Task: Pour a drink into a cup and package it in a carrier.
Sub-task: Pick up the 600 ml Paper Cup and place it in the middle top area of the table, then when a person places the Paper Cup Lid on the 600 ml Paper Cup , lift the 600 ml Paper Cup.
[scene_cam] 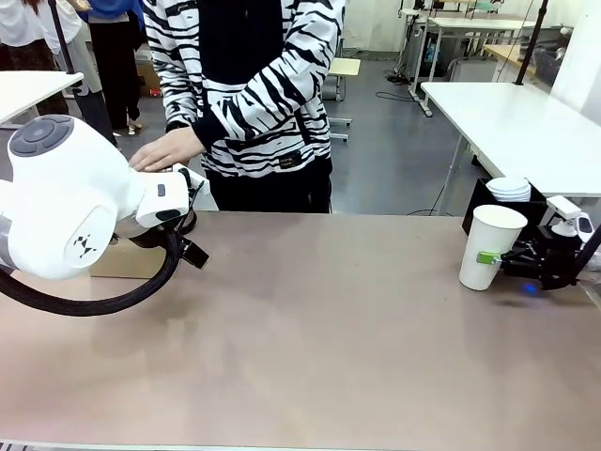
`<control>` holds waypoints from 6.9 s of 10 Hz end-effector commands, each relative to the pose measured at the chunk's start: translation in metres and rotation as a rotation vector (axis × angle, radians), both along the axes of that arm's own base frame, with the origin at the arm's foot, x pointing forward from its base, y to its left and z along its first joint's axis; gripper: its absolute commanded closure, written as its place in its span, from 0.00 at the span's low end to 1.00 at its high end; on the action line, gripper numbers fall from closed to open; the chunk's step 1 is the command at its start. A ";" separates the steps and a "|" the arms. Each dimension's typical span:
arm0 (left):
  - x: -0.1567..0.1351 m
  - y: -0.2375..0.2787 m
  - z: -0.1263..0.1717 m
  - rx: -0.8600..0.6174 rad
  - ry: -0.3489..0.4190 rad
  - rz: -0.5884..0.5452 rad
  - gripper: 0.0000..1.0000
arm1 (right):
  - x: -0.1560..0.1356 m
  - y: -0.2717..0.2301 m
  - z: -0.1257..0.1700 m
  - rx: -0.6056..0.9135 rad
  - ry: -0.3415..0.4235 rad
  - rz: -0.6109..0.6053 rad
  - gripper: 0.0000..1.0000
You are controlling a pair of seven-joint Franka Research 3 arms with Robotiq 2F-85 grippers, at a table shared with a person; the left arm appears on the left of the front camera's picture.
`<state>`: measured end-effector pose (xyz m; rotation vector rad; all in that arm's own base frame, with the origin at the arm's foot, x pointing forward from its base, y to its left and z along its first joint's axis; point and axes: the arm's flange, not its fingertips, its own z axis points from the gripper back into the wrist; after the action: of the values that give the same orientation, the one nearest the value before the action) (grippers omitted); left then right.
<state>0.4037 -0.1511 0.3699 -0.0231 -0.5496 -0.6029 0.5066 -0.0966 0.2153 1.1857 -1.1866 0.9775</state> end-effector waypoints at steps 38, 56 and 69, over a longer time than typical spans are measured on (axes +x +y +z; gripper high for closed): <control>0.000 0.000 0.000 -0.001 0.000 -0.002 0.00 | 0.116 0.282 0.031 0.034 0.022 -0.331 0.20; 0.000 0.000 0.000 -0.001 0.000 -0.002 0.00 | 0.116 0.282 0.031 0.034 0.022 -0.331 0.20; 0.000 0.000 0.000 -0.001 0.000 -0.002 0.00 | 0.116 0.282 0.031 0.034 0.022 -0.331 0.20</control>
<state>0.4036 -0.1513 0.3697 -0.0224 -0.5491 -0.6035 0.6223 0.1843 0.2444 0.9834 -1.3380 0.6976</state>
